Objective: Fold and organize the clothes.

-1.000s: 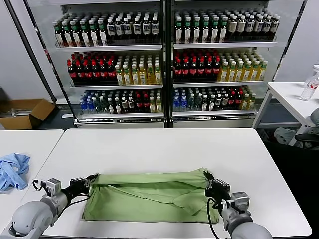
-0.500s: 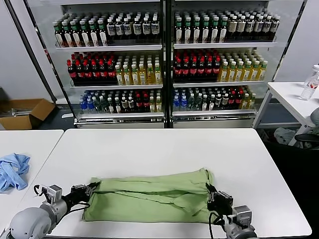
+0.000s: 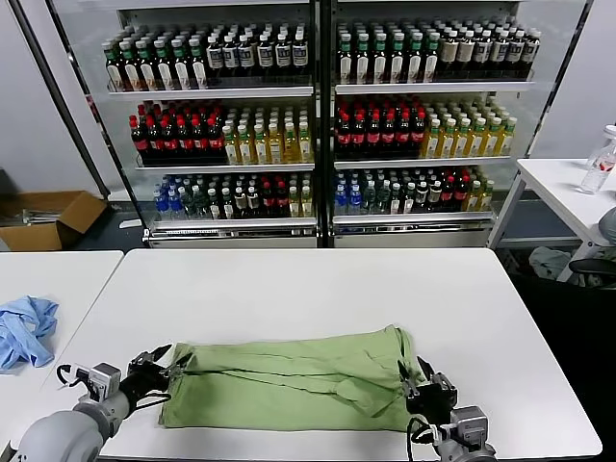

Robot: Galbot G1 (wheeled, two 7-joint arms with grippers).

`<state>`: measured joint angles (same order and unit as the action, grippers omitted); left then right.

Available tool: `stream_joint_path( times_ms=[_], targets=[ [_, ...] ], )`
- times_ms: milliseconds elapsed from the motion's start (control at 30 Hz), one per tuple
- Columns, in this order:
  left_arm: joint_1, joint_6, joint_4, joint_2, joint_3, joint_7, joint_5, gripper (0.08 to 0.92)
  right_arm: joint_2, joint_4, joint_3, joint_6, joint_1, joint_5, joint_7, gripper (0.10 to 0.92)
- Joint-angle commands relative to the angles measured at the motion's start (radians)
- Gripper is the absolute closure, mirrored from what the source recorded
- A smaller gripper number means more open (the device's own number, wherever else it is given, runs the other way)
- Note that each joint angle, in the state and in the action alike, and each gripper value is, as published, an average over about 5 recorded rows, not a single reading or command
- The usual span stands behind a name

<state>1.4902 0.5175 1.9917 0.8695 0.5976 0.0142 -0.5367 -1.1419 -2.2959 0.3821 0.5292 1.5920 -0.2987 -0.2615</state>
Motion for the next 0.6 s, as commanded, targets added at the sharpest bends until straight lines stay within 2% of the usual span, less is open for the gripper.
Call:
stream_joint_path(
  times_ms=[33, 200, 300, 467, 600],
  targets=[
    [0.072, 0.026, 0.109, 0.152, -0.037, -0.354, -0.112, 0.348, 0.006, -0.016, 0.005, -0.005, 0.009, 0.038, -0.003, 0.422],
    [0.047, 0.013, 0.048, 0.181, -0.067, -0.370, -0.170, 0.214, 0.003, -0.006, 0.004, -0.011, 0.008, 0.042, -0.002, 0.277],
    [0.031, 0.003, 0.027, 0.192, -0.078, -0.372, -0.204, 0.183, -0.006, 0.008, 0.000, -0.019, 0.011, 0.050, -0.002, 0.220],
    [0.016, 0.004, 0.023, 0.212, -0.070, -0.376, -0.286, 0.186, -0.017, 0.012, -0.002, -0.035, 0.020, 0.075, 0.000, 0.203],
    [0.020, 0.007, 0.009, 0.225, -0.067, -0.377, -0.326, 0.272, -0.024, -0.001, 0.001, -0.042, 0.034, 0.090, 0.001, 0.202]
  ],
)
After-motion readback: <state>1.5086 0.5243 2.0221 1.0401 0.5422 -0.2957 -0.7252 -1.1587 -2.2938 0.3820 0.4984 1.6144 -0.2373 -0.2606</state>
